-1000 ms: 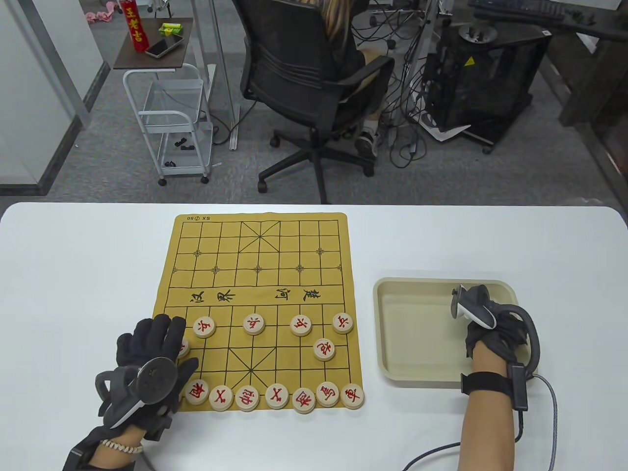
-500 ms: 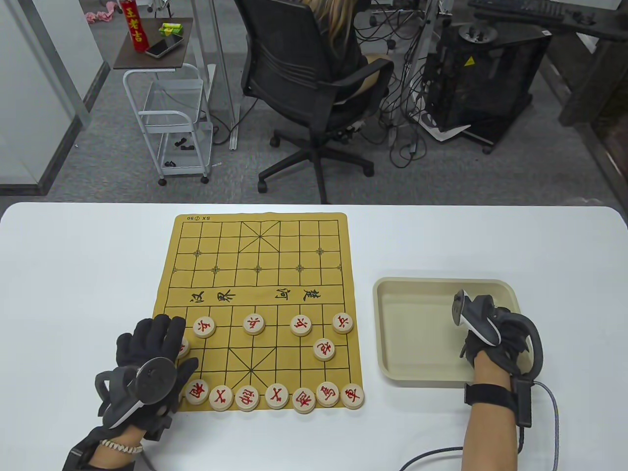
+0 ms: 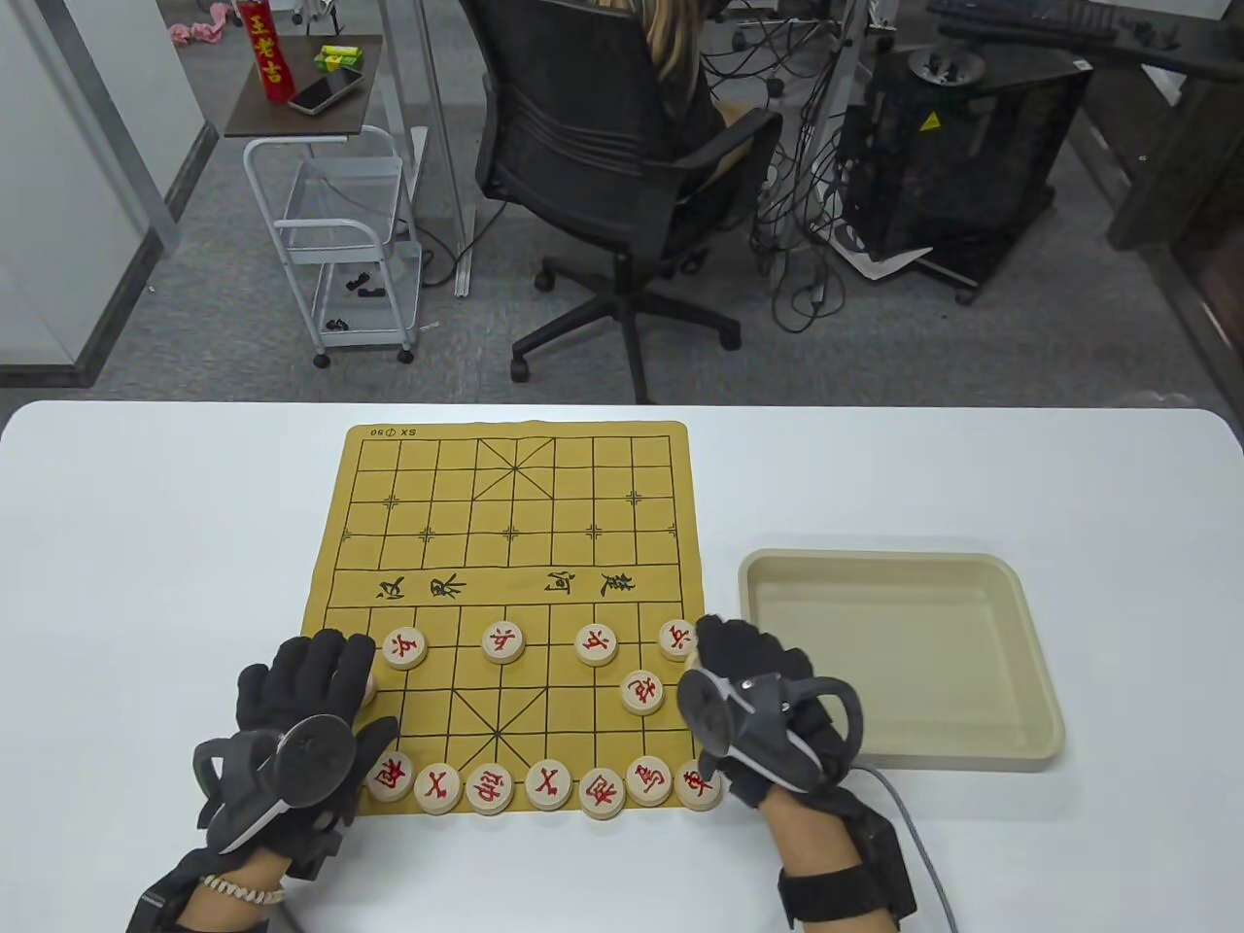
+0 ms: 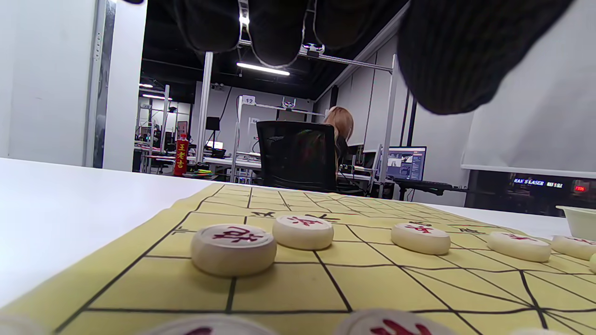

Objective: Set up Chinese chess pieces

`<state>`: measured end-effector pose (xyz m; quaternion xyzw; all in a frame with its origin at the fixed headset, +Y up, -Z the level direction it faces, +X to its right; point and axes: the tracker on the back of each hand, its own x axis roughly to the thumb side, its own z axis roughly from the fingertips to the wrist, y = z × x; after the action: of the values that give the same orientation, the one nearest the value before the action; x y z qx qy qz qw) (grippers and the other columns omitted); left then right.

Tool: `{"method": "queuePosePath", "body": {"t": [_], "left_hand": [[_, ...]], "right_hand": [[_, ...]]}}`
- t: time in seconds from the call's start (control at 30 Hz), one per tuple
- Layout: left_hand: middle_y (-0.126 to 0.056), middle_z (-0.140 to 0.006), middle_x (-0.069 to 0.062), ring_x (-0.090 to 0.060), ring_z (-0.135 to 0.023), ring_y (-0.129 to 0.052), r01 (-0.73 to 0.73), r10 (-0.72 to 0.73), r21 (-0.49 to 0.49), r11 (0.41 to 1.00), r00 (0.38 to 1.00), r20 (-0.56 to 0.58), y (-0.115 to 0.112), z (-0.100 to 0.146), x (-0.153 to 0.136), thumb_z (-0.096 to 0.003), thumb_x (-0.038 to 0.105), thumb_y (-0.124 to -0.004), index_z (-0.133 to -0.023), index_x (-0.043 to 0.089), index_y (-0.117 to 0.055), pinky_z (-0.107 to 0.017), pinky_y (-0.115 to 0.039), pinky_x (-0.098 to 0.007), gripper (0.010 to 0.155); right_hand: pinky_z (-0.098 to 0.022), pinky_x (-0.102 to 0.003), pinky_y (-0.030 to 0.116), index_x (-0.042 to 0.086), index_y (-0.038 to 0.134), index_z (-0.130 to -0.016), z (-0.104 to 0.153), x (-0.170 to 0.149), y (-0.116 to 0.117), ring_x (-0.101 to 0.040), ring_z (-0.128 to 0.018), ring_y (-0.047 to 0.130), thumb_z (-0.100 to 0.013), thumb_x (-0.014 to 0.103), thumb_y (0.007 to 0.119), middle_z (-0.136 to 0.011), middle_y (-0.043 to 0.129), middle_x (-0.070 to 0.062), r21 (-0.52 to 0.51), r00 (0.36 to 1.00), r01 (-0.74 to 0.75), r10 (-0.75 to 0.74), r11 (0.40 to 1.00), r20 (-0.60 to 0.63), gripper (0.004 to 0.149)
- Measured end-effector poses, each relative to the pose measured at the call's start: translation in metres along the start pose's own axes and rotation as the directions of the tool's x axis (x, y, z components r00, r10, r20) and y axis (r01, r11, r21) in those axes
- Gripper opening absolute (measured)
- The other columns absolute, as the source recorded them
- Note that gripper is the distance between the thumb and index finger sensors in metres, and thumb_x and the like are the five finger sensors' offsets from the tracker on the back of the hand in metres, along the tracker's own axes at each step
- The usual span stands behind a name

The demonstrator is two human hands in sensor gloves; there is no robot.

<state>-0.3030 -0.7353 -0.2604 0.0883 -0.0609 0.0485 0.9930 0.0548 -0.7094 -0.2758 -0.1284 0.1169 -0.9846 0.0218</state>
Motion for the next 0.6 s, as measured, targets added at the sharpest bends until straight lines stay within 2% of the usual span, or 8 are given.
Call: {"method": "queuePosePath", "body": {"t": [0.1,0.17,0.27,0.33,0.43,0.6], "left_hand": [[-0.049,-0.120,-0.015,-0.052,-0.110,-0.054,0.007,-0.007,-0.002,1.000,1.000,0.005,-0.001,0.001,0.001,-0.0390,0.056,-0.081,-0.110,0.029,-0.041,-0.073,-0.040,-0.074,0.086],[-0.049,-0.120,-0.015,-0.052,-0.110,-0.054,0.018,-0.018,-0.008,1.000,1.000,0.011,-0.002,0.001,0.004,-0.0389,0.056,-0.081,-0.110,0.029,-0.042,-0.073,-0.040,-0.074,0.086],[-0.049,-0.119,-0.015,-0.052,-0.109,-0.054,0.039,-0.038,-0.026,0.999,0.999,0.032,-0.004,0.001,0.011,-0.0388,0.056,-0.081,-0.110,0.029,-0.043,-0.072,-0.040,-0.074,0.085],[-0.051,-0.119,-0.015,-0.051,-0.109,-0.056,0.029,-0.027,-0.033,0.999,0.998,0.058,-0.005,0.002,0.020,-0.0387,0.056,-0.081,-0.110,0.028,-0.044,-0.072,-0.042,-0.074,0.085],[-0.057,-0.117,-0.014,-0.050,-0.108,-0.061,-0.059,0.066,-0.070,0.996,0.992,0.107,-0.004,0.002,0.042,-0.0384,0.056,-0.082,-0.109,0.028,-0.049,-0.072,-0.044,-0.074,0.083],[-0.077,-0.108,-0.010,-0.045,-0.103,-0.074,-0.233,0.265,-0.198,0.952,0.951,0.156,-0.005,-0.010,0.088,-0.0377,0.056,-0.083,-0.104,0.026,-0.063,-0.071,-0.050,-0.072,0.076]], "right_hand": [[-0.052,-0.043,0.085,0.021,0.067,-0.101,0.014,0.033,0.005,-0.010,-0.055,0.096,-0.035,0.056,0.094,-0.094,0.083,-0.006,-0.029,0.993,0.081,-0.078,0.996,0.083,0.079],[-0.052,-0.043,0.085,0.021,0.068,-0.101,0.024,0.045,0.013,-0.010,-0.055,0.096,-0.035,0.056,0.094,-0.094,0.084,-0.006,-0.042,0.989,0.098,-0.092,0.994,0.116,0.079],[-0.052,-0.043,0.085,0.021,0.068,-0.101,0.027,0.045,0.018,-0.010,-0.055,0.096,-0.035,0.056,0.095,-0.094,0.084,-0.006,-0.019,0.989,0.052,-0.049,0.998,0.140,0.079],[-0.052,-0.043,0.085,0.021,0.068,-0.101,0.028,0.041,0.019,-0.010,-0.055,0.097,-0.035,0.056,0.095,-0.093,0.084,-0.006,-0.040,0.990,0.063,-0.058,0.997,0.128,0.079],[-0.052,-0.043,0.085,0.021,0.068,-0.101,0.029,0.037,0.019,-0.010,-0.056,0.097,-0.034,0.056,0.095,-0.094,0.084,-0.007,-0.031,0.985,0.118,-0.113,0.993,0.131,0.080],[-0.053,-0.043,0.085,0.021,0.068,-0.101,0.032,0.038,0.016,-0.010,-0.056,0.097,-0.034,0.056,0.095,-0.094,0.084,-0.006,-0.048,0.985,0.099,-0.091,0.994,0.149,0.080]]}}
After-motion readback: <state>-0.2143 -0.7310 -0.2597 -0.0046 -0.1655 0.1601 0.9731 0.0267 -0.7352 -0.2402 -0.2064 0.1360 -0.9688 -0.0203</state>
